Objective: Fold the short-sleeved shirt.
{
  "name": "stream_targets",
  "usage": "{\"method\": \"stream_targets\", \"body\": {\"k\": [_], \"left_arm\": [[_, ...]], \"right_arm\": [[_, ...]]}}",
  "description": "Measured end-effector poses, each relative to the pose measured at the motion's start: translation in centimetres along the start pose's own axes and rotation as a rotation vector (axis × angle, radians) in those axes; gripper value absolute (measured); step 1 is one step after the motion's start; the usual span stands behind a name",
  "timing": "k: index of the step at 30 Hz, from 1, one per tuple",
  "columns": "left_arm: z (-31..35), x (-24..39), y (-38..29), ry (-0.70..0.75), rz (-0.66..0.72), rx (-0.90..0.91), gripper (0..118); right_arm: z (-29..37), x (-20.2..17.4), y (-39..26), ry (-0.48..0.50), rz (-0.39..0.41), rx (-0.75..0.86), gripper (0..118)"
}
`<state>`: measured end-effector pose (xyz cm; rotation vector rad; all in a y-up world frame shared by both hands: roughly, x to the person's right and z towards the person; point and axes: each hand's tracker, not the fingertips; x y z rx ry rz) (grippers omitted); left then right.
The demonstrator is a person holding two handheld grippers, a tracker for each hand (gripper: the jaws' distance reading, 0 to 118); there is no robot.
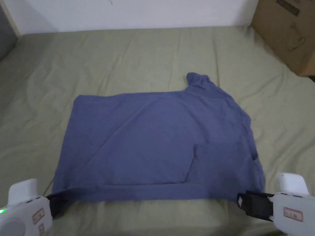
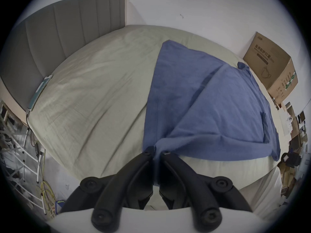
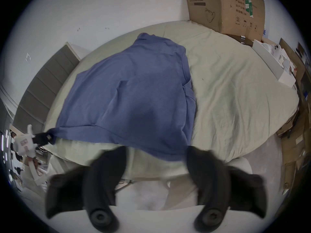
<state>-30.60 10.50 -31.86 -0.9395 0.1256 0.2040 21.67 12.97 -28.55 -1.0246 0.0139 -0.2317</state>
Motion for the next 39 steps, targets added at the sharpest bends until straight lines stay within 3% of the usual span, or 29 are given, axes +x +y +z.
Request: {"method": "stream_targets", "body": {"k": [2, 3, 4, 5, 6, 8, 9, 12, 13, 16, 20, 24, 26, 27, 28, 29, 30, 31, 36, 37, 38, 39], "left_arm": [[0.2, -0.1, 0.3, -0.002, -0.002, -0.002, 4], [0.5, -0.1, 0.5, 0.002, -0.008, 0.002, 4], [0.6, -0.1, 0.5, 0.006, -0.017, 0.007, 4], [0.6, 0.0, 0.6, 0.007, -0.026, 0.007, 4], [0.6, 0.0, 0.7, 0.010, -0.028, 0.007, 4], [0.8, 0.1, 0.7, 0.012, -0.028, 0.007, 4], [0.9, 0.2, 0.7, 0.017, -0.031, 0.008, 4], [1.6, 0.7, 1.1, 0.032, -0.071, 0.009, 4], [1.8, 0.9, 1.3, 0.041, -0.091, 0.011, 4], [2.6, 1.5, 2.5, 0.068, -0.146, 0.028, 4], [2.6, 2.6, 5.6, 0.097, -0.267, 0.072, 4], [-0.1, 3.9, 9.8, 0.087, -0.311, 0.079, 4], [-2.8, 4.5, 11.7, 0.080, -0.320, 0.032, 7], [-3.6, 4.8, 12.2, 0.095, -0.333, 0.016, 14], [-4.7, 4.9, 12.7, 0.103, -0.349, -0.001, 28], [-5.4, 4.8, 12.9, 0.124, -0.336, -0.010, 55], [-5.9, 4.4, 13.1, 0.133, -0.316, -0.023, 75], [-6.0, 4.0, 13.1, 0.130, -0.275, -0.049, 85], [-2.6, 1.0, 11.4, 0.118, -0.170, -0.007, 86], [-1.6, 0.5, 10.7, 0.128, -0.148, 0.002, 86], [-0.8, 0.1, 9.8, 0.119, -0.120, 0.013, 76], [0.1, -0.5, 9.2, 0.091, -0.088, 0.017, 57]], "right_arm": [[1.3, 0.2, -1.1, -0.006, 0.038, -0.004, 84], [1.2, 0.4, -1.3, -0.042, 0.066, -0.035, 77], [1.1, 0.5, -1.6, -0.058, 0.116, -0.071, 50], [1.0, 0.8, -1.8, -0.112, 0.139, -0.108, 9], [1.0, 0.8, -1.9, -0.126, 0.135, -0.112, 9], [1.1, 0.6, -1.6, -0.084, 0.053, -0.105, 9], [1.0, -3.3, 0.2, -0.086, 0.072, -0.091, 9], [5.0, -5.5, 0.1, -0.060, 0.031, -0.025, 9], [3.8, -3.8, 1.6, -0.051, 0.010, -0.010, 9], [7.1, -3.8, 2.8, -0.006, -0.023, 0.024, 9], [6.4, -1.6, 7.4, 0.013, -0.051, 0.053, 9], [1.9, -1.0, 13.1, -0.035, -0.041, 0.061, 9], [-2.1, -1.8, 15.3, -0.043, -0.025, -0.011, 9], [-3.3, -1.6, 16.6, -0.047, -0.043, 0.003, 12], [-4.2, -1.3, 16.4, -0.054, -0.041, 0.005, 24], [-8.1, 0.2, 17.1, -0.090, -0.032, -0.018, 54], [-8.9, 0.6, 17.5, -0.151, -0.027, -0.041, 72], [-9.4, 1.2, 17.8, -0.170, -0.004, -0.043, 74], [-6.3, 2.4, 15.8, -0.090, -0.011, 0.038, 73], [-4.6, 1.3, 14.9, -0.086, -0.016, 0.048, 71], [-3.6, 1.3, 14.0, -0.077, -0.019, 0.062, 62], [-2.9, 1.4, 13.1, -0.062, -0.019, 0.077, 45]]}}
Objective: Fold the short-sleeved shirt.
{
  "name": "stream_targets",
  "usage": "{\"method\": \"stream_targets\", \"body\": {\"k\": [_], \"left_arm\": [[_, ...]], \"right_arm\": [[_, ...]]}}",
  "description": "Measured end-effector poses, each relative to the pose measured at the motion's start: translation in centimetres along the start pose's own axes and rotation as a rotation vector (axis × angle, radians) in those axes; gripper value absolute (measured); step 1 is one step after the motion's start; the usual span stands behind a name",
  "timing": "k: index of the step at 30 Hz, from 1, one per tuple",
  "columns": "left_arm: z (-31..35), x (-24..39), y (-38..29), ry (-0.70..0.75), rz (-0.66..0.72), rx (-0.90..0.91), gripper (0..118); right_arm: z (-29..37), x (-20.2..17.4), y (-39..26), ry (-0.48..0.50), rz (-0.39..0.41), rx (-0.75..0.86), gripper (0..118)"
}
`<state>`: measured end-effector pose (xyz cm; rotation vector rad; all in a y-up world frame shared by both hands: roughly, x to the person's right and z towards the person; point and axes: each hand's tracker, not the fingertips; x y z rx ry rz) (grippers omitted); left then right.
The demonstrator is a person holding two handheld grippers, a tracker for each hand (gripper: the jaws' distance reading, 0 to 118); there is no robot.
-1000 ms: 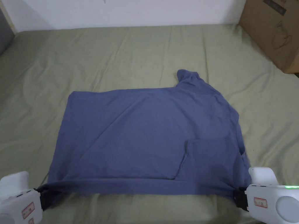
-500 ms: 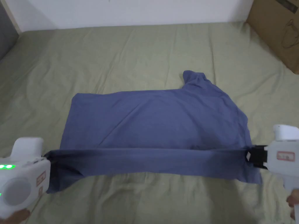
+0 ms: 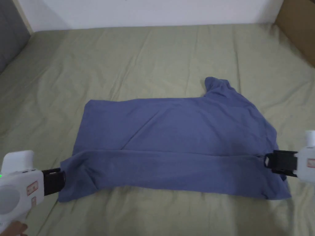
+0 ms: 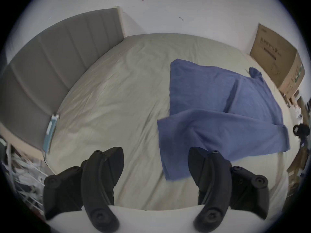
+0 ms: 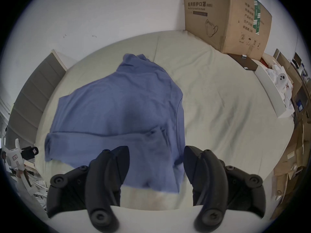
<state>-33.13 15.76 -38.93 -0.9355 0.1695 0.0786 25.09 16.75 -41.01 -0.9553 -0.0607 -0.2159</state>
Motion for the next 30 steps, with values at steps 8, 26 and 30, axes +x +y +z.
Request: {"method": "stream_targets", "body": {"k": [8, 26, 30], "left_arm": [[0.4, -0.9, -5.1, -0.130, 0.133, -0.038, 0], [-6.4, 1.8, -2.7, 0.070, 0.081, -0.081, 0], [-5.4, 0.8, -1.9, 0.005, 0.102, -0.099, 0]], "right_arm": [[2.3, -1.7, -6.7, 0.067, -0.090, -0.050, 2], [0.2, -0.9, -7.1, 0.039, -0.145, -0.107, 61], [-0.2, -0.1, -6.0, 0.051, -0.147, -0.077, 70]]}}
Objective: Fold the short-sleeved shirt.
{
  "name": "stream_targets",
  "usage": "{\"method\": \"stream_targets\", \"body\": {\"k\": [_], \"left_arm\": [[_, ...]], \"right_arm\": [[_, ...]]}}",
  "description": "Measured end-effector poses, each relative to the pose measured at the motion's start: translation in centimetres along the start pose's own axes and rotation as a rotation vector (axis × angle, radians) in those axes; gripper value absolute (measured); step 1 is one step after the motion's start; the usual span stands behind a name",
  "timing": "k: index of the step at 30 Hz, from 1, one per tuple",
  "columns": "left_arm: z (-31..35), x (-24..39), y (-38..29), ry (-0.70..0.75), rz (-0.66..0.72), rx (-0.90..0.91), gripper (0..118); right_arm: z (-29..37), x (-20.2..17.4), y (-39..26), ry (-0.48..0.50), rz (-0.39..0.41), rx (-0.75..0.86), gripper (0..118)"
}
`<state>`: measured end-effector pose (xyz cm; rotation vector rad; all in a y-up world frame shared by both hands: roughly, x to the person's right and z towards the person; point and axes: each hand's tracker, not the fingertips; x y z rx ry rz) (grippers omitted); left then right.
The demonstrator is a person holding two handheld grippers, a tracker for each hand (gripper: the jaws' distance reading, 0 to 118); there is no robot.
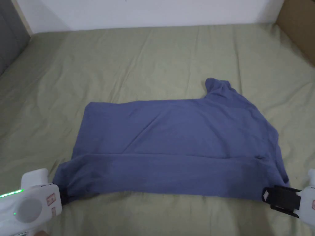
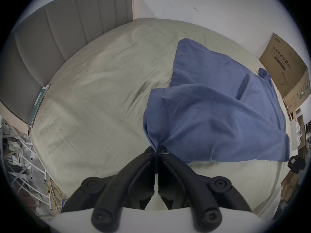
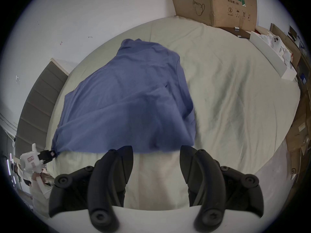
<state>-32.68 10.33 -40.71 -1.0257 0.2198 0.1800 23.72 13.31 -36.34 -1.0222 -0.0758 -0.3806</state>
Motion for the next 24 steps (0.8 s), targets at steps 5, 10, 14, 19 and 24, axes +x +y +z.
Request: {"method": "stream_targets", "body": {"k": [5, 10, 14, 19, 24], "left_arm": [[1.9, -2.0, 0.4, -0.099, 0.079, 0.019, 0], [3.1, -0.7, 0.5, -0.096, 0.047, 0.022, 0], [3.2, -0.8, 0.8, -0.099, 0.023, 0.014, 0], [5.5, -2.0, 0.8, -0.110, -0.065, 0.029, 0], [7.3, -3.7, -1.5, -0.094, -0.098, 0.007, 0]], "right_arm": [[-3.4, 1.1, 1.4, -0.083, -0.064, -0.091, 78], [-3.7, 1.1, 1.6, -0.122, -0.016, -0.023, 40], [-2.9, 0.0, 0.3, -0.074, -0.058, -0.052, 10], [-2.2, -0.3, 0.3, -0.043, 0.008, -0.015, 9], [0.8, 4.4, 0.5, -0.095, 0.065, -0.031, 9]]}}
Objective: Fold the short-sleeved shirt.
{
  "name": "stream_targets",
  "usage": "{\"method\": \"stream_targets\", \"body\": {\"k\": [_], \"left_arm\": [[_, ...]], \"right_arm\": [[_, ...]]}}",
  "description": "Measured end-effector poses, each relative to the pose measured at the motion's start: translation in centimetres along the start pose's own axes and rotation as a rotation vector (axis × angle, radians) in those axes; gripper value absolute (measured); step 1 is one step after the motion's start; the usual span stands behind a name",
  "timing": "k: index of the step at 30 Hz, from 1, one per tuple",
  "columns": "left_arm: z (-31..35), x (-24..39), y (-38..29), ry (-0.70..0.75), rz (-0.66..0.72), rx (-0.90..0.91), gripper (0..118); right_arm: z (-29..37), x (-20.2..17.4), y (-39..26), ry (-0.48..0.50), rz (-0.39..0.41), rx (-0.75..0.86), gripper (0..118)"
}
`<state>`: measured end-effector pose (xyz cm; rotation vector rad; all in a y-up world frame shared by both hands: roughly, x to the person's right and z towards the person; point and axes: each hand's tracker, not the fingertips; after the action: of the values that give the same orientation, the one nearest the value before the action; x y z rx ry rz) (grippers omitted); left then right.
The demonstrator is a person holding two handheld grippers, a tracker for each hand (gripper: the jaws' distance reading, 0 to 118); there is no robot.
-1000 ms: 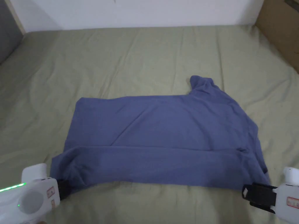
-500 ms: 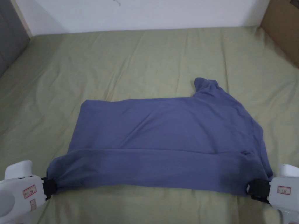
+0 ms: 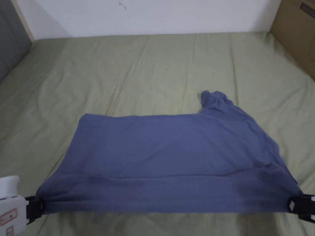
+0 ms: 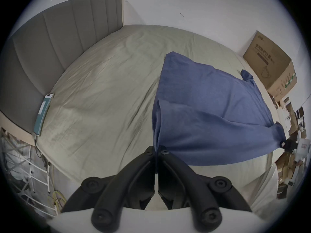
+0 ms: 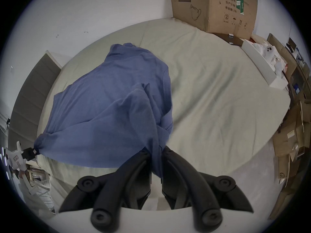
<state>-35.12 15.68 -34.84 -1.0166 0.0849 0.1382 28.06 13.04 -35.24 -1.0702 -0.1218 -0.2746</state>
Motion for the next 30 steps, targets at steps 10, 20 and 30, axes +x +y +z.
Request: {"method": "stream_targets", "body": {"k": [10, 20, 30], "left_arm": [[-1.5, -0.8, -3.6, 0.102, 0.011, -0.097, 92], [1.2, 1.5, 3.0, -0.039, 0.052, 0.101, 12], [-4.5, 6.0, 8.5, -0.049, 0.046, 0.089, 0]], "right_arm": [[2.5, -2.7, -6.5, -0.049, 0.010, -0.085, 80], [6.0, -5.6, 0.1, 0.024, 0.082, 0.104, 44], [-1.2, -7.6, 4.3, 0.107, 0.065, 0.078, 13]]}}
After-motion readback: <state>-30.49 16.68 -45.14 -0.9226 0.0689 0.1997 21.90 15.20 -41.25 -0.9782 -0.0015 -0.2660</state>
